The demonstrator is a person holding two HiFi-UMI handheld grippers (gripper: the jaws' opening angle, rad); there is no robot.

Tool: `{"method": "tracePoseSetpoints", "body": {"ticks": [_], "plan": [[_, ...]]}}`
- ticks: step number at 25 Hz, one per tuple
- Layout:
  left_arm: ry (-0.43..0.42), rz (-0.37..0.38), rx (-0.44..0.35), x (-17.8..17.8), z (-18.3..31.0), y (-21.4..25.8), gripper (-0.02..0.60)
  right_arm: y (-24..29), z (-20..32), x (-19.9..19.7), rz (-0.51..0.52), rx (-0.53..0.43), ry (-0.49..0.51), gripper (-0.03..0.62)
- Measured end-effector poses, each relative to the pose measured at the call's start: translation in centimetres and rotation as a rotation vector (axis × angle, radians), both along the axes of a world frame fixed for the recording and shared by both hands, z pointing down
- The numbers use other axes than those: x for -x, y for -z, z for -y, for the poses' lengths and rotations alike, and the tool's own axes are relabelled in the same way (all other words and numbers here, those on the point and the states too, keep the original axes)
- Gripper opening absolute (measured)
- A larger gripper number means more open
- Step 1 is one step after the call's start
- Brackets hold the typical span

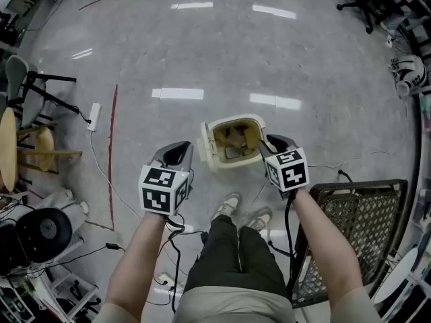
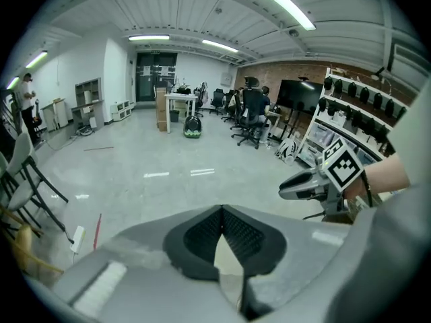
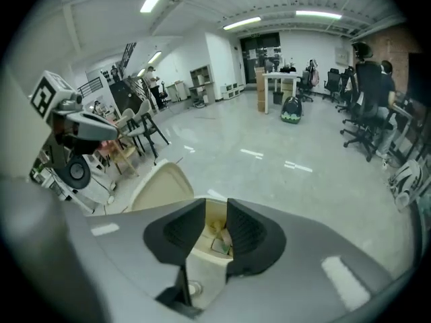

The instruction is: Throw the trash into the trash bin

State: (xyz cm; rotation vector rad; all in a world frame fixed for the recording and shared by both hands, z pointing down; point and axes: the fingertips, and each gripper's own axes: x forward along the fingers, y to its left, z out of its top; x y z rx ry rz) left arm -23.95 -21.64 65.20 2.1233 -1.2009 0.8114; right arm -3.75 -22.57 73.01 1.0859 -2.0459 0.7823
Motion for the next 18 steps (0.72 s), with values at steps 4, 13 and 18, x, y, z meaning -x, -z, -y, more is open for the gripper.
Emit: {"method": "tracePoseSetpoints", "body": {"ticks": [4,13,18], "plan": [[-0.028,0.005,-0.079,-1.2,1.0,5.0,0.002,7.6,0.4,-1.4,0.057,-0.115,-0.055,0.078],[-0.081,-0.021,-0.29,-4.1,1.4,20.0,0.002,25.4,-1.9,-4.6,0.166,-0.338,-0.154,0.046],[-0.119,-0.06,-0.386,-6.7,0.3,27.9,0.002,34.9,-4.4,-6.5,0.21,-0.466,-0.165,0.037]]}}
